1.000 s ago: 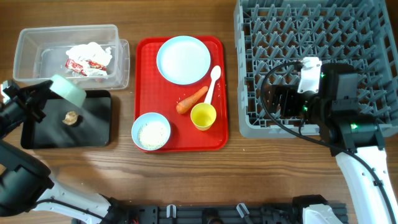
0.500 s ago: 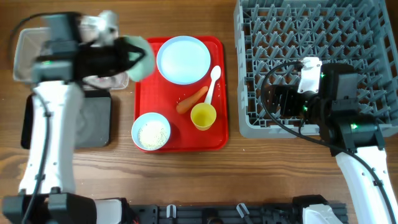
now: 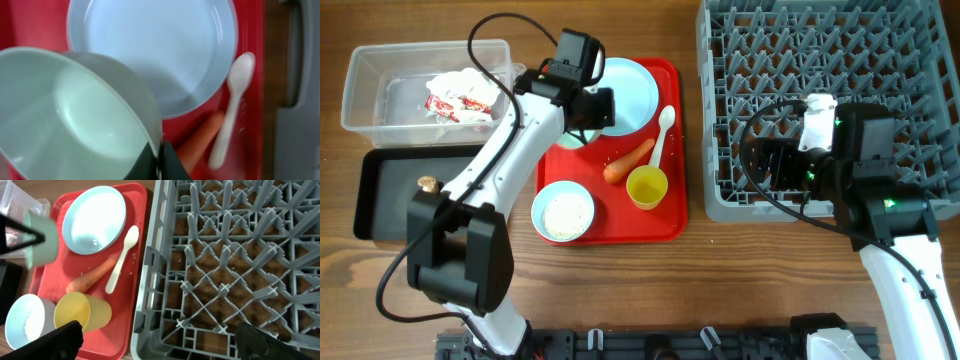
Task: Sort waste into correct bins and load items into the dishwasher rack
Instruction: 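Return the green bowl to the red tray with the left gripper, then grasp the blue rice bowl with the left gripper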
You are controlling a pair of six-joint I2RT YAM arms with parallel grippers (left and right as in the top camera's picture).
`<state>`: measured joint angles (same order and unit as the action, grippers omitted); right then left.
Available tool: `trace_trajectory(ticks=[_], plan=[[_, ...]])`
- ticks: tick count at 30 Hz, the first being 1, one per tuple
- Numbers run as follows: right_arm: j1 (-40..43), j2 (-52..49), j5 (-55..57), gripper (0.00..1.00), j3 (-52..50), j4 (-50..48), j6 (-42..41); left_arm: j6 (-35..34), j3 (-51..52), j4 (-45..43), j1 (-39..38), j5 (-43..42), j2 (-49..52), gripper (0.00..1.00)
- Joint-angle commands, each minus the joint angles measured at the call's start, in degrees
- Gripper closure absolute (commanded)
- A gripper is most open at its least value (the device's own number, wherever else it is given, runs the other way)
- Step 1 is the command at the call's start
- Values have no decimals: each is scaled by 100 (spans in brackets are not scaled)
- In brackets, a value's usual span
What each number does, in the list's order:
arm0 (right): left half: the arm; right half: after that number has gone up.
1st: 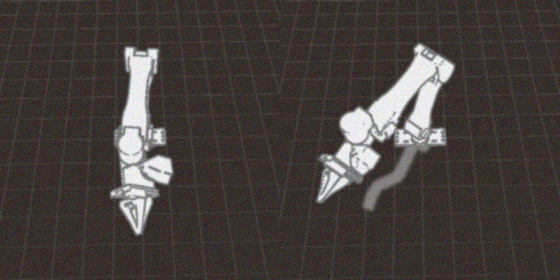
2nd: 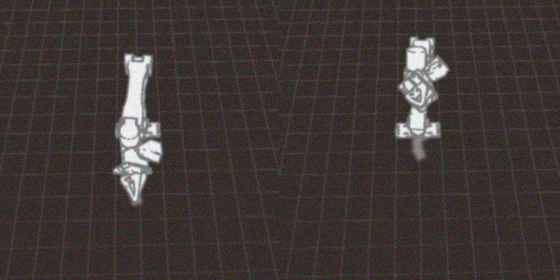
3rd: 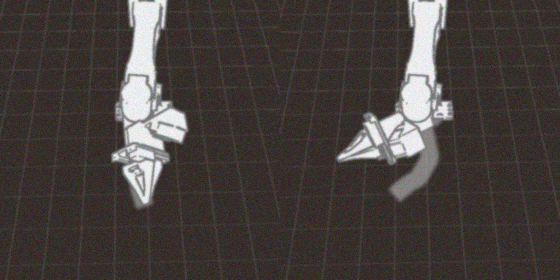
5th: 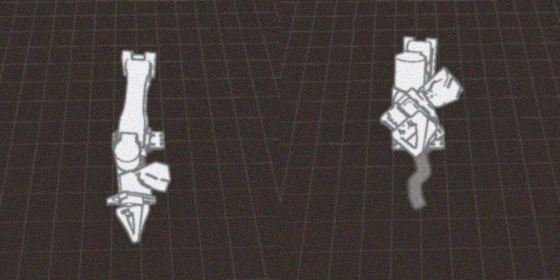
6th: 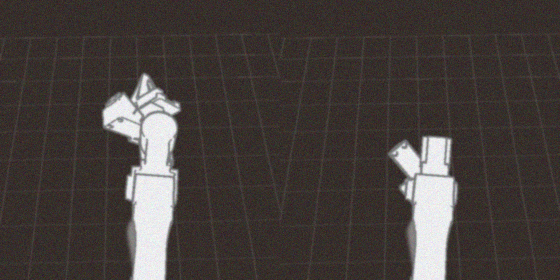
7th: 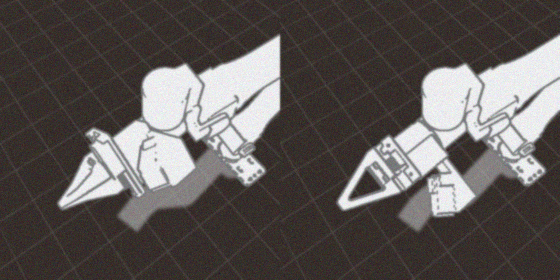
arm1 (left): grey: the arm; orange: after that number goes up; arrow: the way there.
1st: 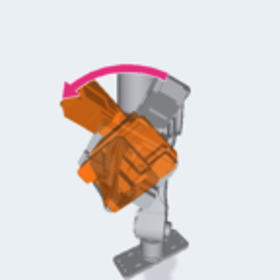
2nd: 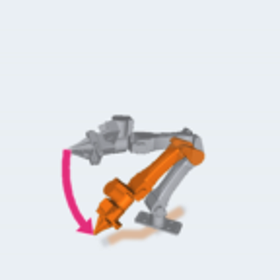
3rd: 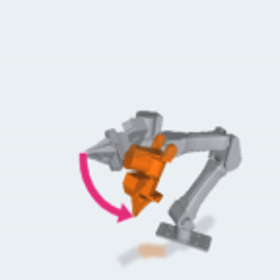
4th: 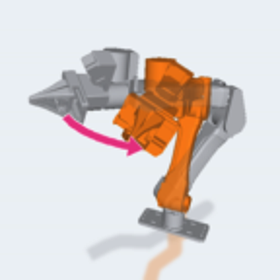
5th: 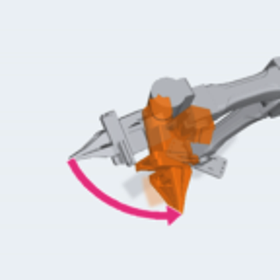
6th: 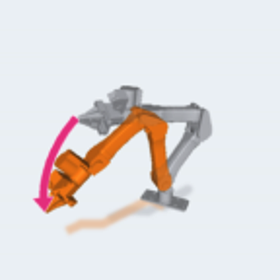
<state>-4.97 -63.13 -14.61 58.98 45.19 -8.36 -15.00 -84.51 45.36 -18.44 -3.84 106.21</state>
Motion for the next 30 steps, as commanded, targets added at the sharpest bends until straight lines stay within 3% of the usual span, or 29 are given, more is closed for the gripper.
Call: trace_trajectory(ticks=[1,17,21,24,27,30], plan=[[17,-42,-94,0,90,11,-81,-50,-7,396,-11,437,-44,96],[17,-42,-94,0,90,184,-74,-94,190,835,-275,833,192,96],[17,-42,-94,0,90,184,-74,-94,190,831,-282,647,192,65],[17,-42,-94,0,90,184,-76,-236,68,909,-247,640,188,57],[17,-42,-94,0,90,184,-74,-240,-774,1757,-162,321,46,48],[17,-42,-94,0,90,184,-76,-428,-1290,2758,-225,280,-251,28]])
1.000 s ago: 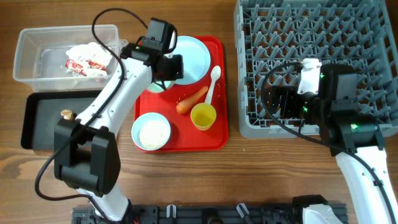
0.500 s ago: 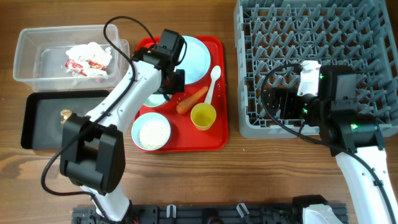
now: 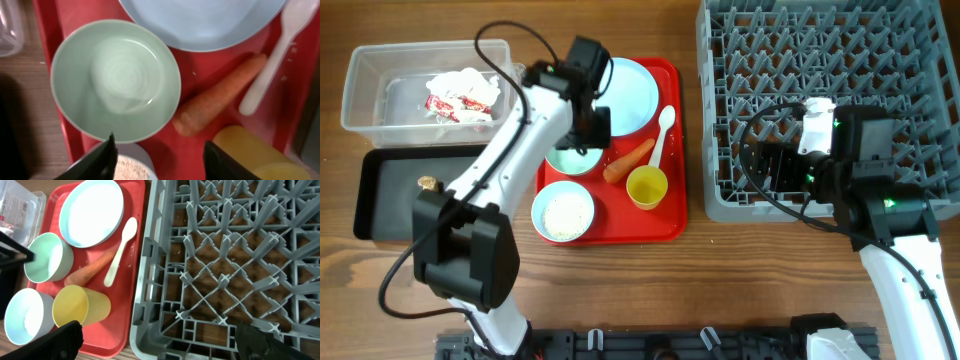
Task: Sort waste into correct bins and load items into the dishwasher rack
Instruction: 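Grasp the blue rice bowl with the left gripper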
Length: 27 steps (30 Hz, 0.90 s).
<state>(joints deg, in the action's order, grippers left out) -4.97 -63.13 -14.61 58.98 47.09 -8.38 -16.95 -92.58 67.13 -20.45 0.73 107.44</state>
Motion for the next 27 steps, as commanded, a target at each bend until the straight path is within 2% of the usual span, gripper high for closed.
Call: trace_trajectory(ticks=[1,3,4,8,9,11,14,17,19,23,27], plan=[[17,-42,-94,0,90,-7,-72,-393,-483,850,-46,-177,-402,25],[17,-42,-94,0,90,-4,-70,-601,-334,1429,-127,-170,-380,25],[17,-42,-94,0,90,-4,-66,-704,-129,1434,-166,-175,-380,26],[17,-42,-94,0,90,-11,-66,-752,968,463,-271,-177,-380,32],[17,-42,-94,0,90,-11,-76,-752,1211,197,-271,-177,-378,38],[17,-42,-94,0,90,0,-74,-686,1633,-278,-262,-173,-378,43],[17,-42,-94,0,90,11,-81,-688,2341,-1106,-260,-181,-363,61],[17,-42,-94,0,90,11,-79,-691,2527,-1233,-260,-181,-358,74],[15,-42,-94,0,90,7,-79,-758,2638,-1255,-260,-181,-358,75],[17,-42,-94,0,90,-15,-79,-796,2898,-1353,-260,-310,-358,96],[17,-42,-94,0,90,-31,-79,-796,2734,-1147,-258,-728,-363,96]])
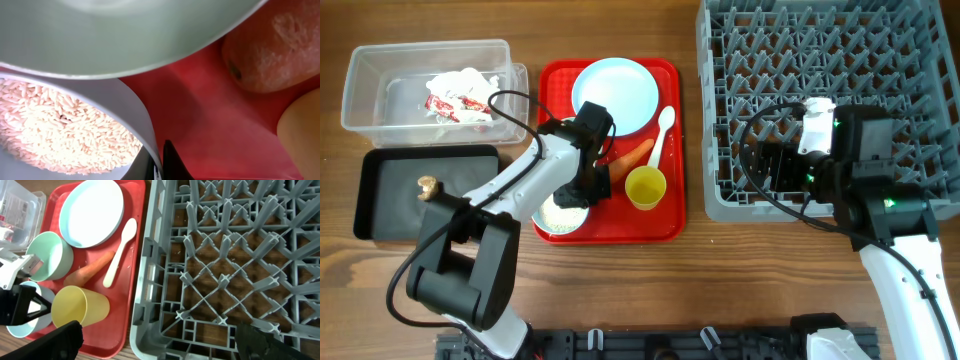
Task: Sort waste into correct bins and load items into the dishwasher rack
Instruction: 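Grasp the blue rice bowl with the left gripper, then tip the blue bowl over the black tray to pour out the rice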
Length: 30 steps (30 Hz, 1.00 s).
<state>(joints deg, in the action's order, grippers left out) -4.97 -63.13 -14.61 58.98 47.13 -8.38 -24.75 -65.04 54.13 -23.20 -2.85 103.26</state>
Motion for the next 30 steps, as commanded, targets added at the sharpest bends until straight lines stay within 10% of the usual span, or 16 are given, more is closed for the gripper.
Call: trace_trajectory(ticks=[1,13,30], plan=[[17,-42,-96,0,90,-35,-81,-13,-201,415,17,-376,55,96],[17,-42,-94,0,90,-35,-76,345,-2398,1969,1180,-699,-334,96],[17,-42,-94,0,90,-35,-76,4116,-1375,1440,6111,-5600,-26,96]])
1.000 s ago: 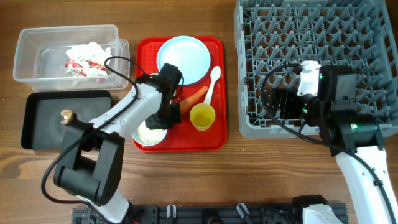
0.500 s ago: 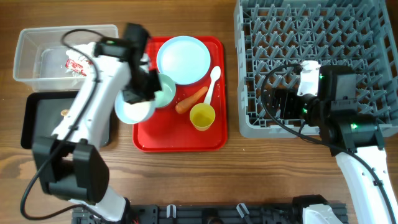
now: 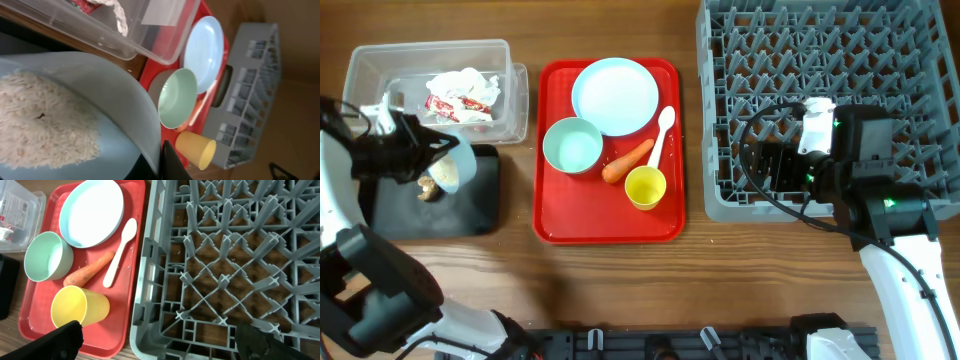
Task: Sort waste into correct bins and load items into the dishwasher rack
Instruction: 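Tip the blue bowl over the black tray to pour out the rice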
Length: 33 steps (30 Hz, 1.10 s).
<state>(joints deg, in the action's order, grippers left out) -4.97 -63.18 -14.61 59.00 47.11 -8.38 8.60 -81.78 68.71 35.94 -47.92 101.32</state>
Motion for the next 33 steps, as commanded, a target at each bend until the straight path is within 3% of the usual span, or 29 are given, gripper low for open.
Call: trace_trajectory(ticks=[1,4,17,24,33], plan=[[17,-37,-96,0,87,-28,-79,850,411,-15,269,-1283,262,96],[17,-37,-96,0,87,-22,-79,1058,616,7,328,-1764,452,96],[17,-37,-96,0,87,-11,-197,984,664,-105,713,-2068,1233,96],[17,-37,-92,0,87,-7,-212,988,664,748,1025,-2903,1233,96],[17,-37,-96,0,87,15,-219,1051,662,1088,1272,-2983,1233,96]])
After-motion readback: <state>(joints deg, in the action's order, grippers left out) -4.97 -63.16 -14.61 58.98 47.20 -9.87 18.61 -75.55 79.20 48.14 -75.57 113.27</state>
